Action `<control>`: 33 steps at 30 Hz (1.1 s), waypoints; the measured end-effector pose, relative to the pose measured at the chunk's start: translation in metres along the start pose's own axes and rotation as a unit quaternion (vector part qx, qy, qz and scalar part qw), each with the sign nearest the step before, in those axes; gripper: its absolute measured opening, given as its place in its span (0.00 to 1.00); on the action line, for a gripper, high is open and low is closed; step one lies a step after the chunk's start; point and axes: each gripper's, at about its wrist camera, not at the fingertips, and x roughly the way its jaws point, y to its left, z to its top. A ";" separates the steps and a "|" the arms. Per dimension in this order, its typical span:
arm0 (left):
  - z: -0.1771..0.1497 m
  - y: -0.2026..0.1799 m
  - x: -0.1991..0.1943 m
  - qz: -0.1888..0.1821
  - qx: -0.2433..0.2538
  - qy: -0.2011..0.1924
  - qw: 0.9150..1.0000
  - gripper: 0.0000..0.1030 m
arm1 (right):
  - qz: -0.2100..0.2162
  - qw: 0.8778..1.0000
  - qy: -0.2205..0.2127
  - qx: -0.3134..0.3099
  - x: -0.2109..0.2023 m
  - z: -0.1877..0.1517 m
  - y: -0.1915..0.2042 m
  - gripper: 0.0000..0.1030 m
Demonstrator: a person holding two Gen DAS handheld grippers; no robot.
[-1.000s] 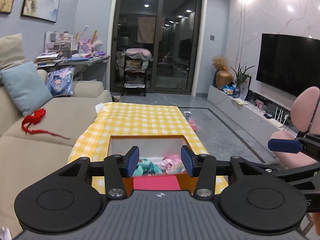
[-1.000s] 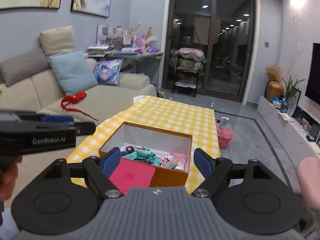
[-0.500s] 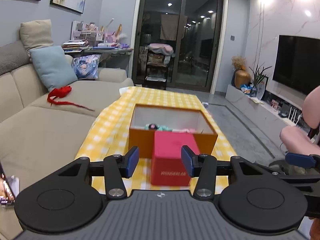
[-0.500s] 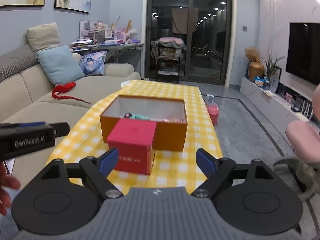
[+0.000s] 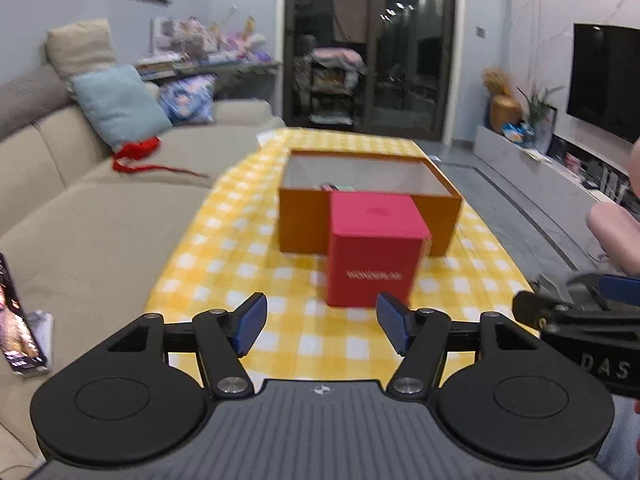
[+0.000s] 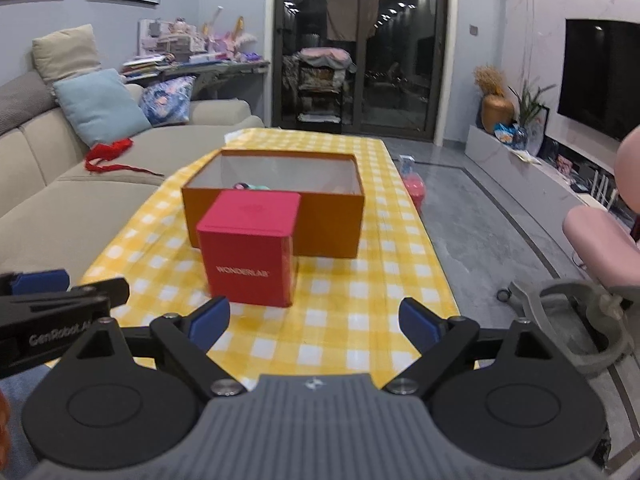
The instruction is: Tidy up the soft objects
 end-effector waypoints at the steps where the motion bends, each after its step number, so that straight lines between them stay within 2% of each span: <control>1: -0.003 -0.002 0.001 0.002 -0.002 0.005 1.000 0.79 | -0.001 1.000 0.002 0.003 0.000 -0.001 -0.001 0.87; 6: -0.008 -0.006 0.004 0.020 0.013 0.012 1.000 0.84 | -0.004 1.000 0.015 0.009 0.008 -0.003 -0.005 0.88; 13: -0.007 -0.004 0.002 0.024 0.013 0.019 0.999 0.84 | 0.005 1.000 0.022 0.001 0.009 -0.009 -0.001 0.88; 33: -0.008 -0.007 0.001 0.017 0.016 0.024 0.999 0.84 | 0.005 1.000 0.026 -0.001 0.008 -0.011 -0.002 0.88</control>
